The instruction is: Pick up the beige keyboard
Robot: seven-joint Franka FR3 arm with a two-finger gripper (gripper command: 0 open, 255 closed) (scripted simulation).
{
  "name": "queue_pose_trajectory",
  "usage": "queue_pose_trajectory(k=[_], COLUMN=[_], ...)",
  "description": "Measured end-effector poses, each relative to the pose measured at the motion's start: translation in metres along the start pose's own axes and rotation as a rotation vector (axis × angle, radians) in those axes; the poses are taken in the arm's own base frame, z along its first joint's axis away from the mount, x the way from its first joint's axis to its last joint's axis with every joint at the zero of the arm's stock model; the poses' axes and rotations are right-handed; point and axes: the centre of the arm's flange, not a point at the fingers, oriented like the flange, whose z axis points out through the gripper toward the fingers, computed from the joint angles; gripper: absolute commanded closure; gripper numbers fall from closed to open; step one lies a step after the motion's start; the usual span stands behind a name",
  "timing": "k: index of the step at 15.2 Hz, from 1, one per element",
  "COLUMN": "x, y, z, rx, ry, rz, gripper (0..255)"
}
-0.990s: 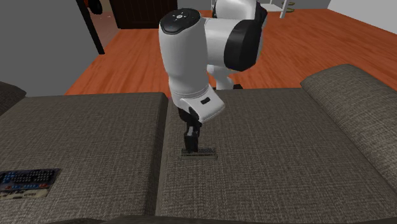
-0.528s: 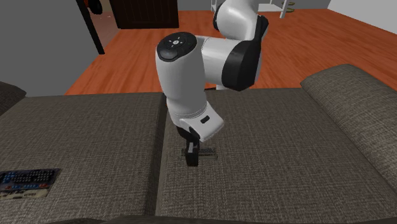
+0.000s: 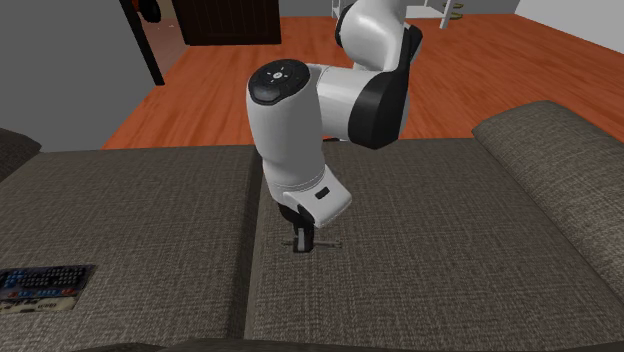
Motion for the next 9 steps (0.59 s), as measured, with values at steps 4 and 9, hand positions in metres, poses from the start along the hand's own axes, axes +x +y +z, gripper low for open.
queue_pose_trajectory(k=[4, 9], x=[0.0, 0.003], y=[-0.001, -0.001], z=[0.0, -0.011], rx=[0.005, 0.001], ry=[0.002, 0.002], rz=[0.0, -0.003], gripper=[255, 255])
